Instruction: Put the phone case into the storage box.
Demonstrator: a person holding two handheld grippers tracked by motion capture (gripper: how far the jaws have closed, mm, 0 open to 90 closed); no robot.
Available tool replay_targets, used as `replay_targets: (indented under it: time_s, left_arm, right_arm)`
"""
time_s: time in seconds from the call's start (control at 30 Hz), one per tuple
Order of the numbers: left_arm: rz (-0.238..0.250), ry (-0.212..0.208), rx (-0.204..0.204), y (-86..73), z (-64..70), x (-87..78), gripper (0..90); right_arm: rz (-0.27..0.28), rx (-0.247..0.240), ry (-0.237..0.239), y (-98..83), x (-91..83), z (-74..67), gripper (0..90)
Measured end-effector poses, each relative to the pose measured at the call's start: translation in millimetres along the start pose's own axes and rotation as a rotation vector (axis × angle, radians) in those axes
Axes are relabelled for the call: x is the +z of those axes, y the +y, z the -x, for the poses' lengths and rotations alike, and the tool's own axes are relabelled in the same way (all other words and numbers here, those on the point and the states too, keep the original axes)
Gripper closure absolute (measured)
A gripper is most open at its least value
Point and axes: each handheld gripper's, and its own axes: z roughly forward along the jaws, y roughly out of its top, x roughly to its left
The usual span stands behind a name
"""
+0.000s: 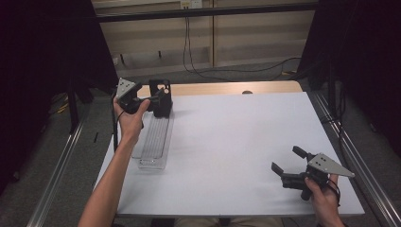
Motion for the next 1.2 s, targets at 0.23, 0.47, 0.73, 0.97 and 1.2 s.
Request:
replay_targets:
  time_s: [0.23,0.47,0.73,0.97,1.2]
  left_arm:
    - [0.004,-0.023,0.000,-1.7,7.4,-14.8,3.6]
    - [0.023,-0.058,0.007,-0.7,18.5,-26.5,3.4]
    - [0.043,-0.070,-0.004,-0.8,26.3,-38.8,3.2]
    - [0.055,-0.082,-0.009,-3.8,28.5,-50.0,3.3]
    - [0.042,-0.092,0.015,-6.6,30.2,-60.9,3.3]
  right_arm:
    - [0.010,-0.016,-0.001,1.6,-1.8,-2.4,0.0]
    - [0.019,-0.005,-0.022,2.2,-2.0,-2.4,0.0]
    - [0.019,-0.014,-0.017,3.0,-3.2,-3.3,0.0]
    - [0.018,-0.013,-0.017,3.1,-3.3,-3.6,0.0]
    - [0.022,-0.016,-0.020,3.1,-3.3,-3.4,0.0]
